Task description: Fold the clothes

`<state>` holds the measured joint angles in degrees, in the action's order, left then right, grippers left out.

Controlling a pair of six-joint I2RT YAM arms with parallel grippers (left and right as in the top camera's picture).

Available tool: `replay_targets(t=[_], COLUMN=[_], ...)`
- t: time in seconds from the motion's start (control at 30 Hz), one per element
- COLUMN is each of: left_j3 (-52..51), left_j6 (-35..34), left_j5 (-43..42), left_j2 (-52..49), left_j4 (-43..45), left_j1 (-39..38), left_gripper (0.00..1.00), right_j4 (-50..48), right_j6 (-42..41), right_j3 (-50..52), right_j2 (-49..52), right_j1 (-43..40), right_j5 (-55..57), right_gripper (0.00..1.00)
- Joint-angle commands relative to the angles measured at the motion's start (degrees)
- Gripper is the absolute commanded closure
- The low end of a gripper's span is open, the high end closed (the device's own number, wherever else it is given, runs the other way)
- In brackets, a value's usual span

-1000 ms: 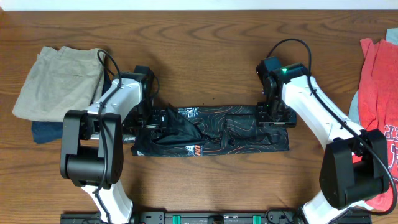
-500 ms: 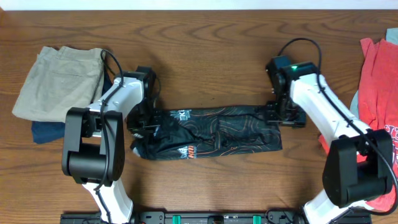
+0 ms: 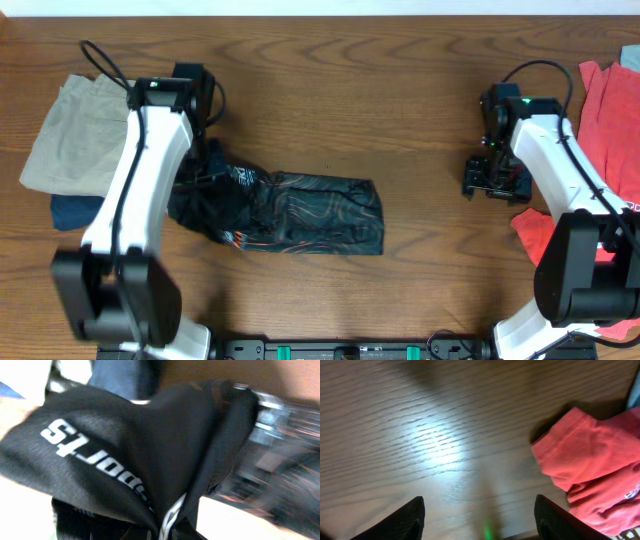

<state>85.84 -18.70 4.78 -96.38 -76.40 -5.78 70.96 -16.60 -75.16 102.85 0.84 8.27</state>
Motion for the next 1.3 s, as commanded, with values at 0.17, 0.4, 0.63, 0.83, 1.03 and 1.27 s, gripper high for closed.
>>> replay_targets(t=[0.17, 0.4, 0.63, 0.83, 1.03, 1.27], left_j3=[0.8, 0.6, 0.6, 2.9, 3.7, 2.9], left_j6=[-5.0, -10.5, -12.8, -7.8, -6.6, -5.3], left_j5=[-8.7, -8.7, -8.7, -8.5, -5.8, -6.2], left_j2=[2.8, -2.9, -9.6, -8.1, -0.9, 0.2], left_j4=[0.8, 5.4, 10.9, 9.5, 6.1, 5.1], left_j1=[-16.1, -30.1, -38.1, -35.9, -24.4, -10.0], left_gripper=[0.94, 0.94, 0.36, 0.31, 0.27, 0.13], right_j4=[0.2, 0.2, 0.2, 0.1, -0.5, -6.4], right_j6=[1.5, 2.1, 2.6, 5.0, 15.6, 20.4], right_j3=[-0.4, -0.4, -0.4, -0.4, -0.4, -0.4], right_j2=[-1.0, -1.0, -1.0, -1.0, -1.0, -1.0], right_j1=[-1.0, -1.0, -1.0, -0.8, 0.6, 9.5], right_j5=[1.0, 0.9, 0.5, -4.7, -22.1, -38.4], right_gripper=[0.32, 0.32, 0.32, 0.31, 0.32, 0.33])
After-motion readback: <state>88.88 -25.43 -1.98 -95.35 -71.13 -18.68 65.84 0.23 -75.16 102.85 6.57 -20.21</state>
